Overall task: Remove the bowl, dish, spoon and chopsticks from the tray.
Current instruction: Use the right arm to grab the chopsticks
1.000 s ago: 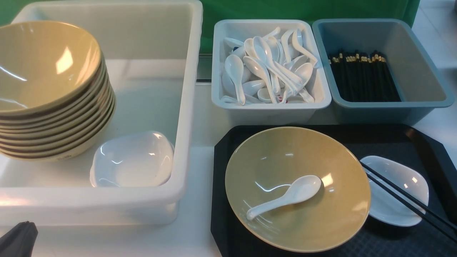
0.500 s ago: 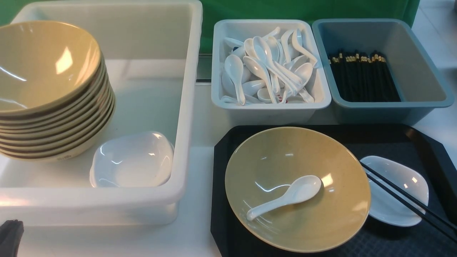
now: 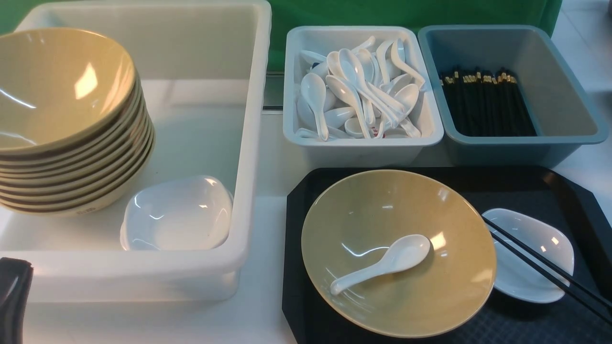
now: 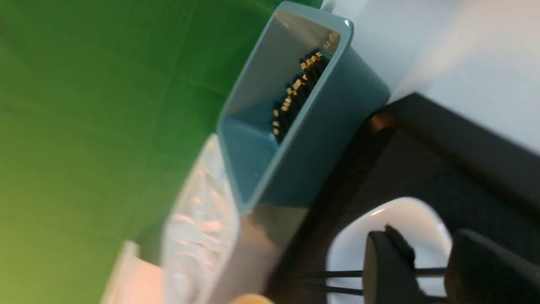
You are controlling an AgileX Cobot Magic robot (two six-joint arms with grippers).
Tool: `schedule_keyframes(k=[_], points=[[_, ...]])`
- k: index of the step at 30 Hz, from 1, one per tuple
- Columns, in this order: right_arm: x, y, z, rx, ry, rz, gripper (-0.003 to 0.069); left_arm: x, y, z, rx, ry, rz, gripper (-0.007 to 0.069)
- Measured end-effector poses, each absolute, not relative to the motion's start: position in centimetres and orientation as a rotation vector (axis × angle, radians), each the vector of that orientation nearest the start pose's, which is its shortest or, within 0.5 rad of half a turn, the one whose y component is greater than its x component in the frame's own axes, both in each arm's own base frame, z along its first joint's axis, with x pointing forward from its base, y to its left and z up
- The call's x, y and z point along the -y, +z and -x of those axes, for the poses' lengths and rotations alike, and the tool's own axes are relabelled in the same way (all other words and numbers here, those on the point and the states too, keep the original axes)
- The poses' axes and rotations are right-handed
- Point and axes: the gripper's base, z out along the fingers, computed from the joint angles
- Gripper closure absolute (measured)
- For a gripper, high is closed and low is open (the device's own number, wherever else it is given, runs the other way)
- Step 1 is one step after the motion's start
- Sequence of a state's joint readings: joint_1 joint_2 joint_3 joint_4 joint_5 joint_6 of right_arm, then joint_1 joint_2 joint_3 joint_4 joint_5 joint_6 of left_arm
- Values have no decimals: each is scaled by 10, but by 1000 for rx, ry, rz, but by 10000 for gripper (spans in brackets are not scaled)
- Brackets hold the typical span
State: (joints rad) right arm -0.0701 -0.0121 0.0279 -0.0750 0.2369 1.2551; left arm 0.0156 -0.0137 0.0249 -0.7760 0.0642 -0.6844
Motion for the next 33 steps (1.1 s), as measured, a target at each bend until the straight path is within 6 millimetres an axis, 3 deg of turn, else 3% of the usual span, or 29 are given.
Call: schedule_keyframes(k=[3, 12, 14, 15, 16, 18, 20, 24, 26, 28, 33], points=[[5, 183, -55, -1437, 820, -1097, 420, 3, 202, -56, -1246, -1179, 1105, 636], [5, 186, -56, -1491, 702, -925, 420, 4, 202, -56, -1282, -1143, 1056, 636], [3, 198, -56, -1499, 631, -730, 420, 9, 224, -52, -1372, -1047, 855, 636], [2, 199, -55, -1500, 625, -715, 420, 10, 230, -50, -1383, -1022, 809, 636], [1, 215, -53, -1504, 584, -615, 420, 12, 251, -44, -1414, -921, 640, 636], [0, 232, -50, -1517, 549, -542, 426, 14, 269, -39, -1446, -824, 504, 636], [-2, 267, -50, -1630, 434, -377, 476, 18, 303, -40, -1598, -607, 269, 636], [-9, 312, -71, -1896, 249, -101, 596, 20, 332, -64, -1910, -363, 51, 636], [-12, 324, -81, -2018, 190, 2, 620, 19, 341, -76, -2023, -294, -16, 636], [-20, 342, -101, -2196, 99, 193, 625, 20, 348, -94, -2246, -217, -148, 636], [-33, 352, -138, -2484, -43, 538, 625, 39, 350, -125, -2478, -248, -441, 636]])
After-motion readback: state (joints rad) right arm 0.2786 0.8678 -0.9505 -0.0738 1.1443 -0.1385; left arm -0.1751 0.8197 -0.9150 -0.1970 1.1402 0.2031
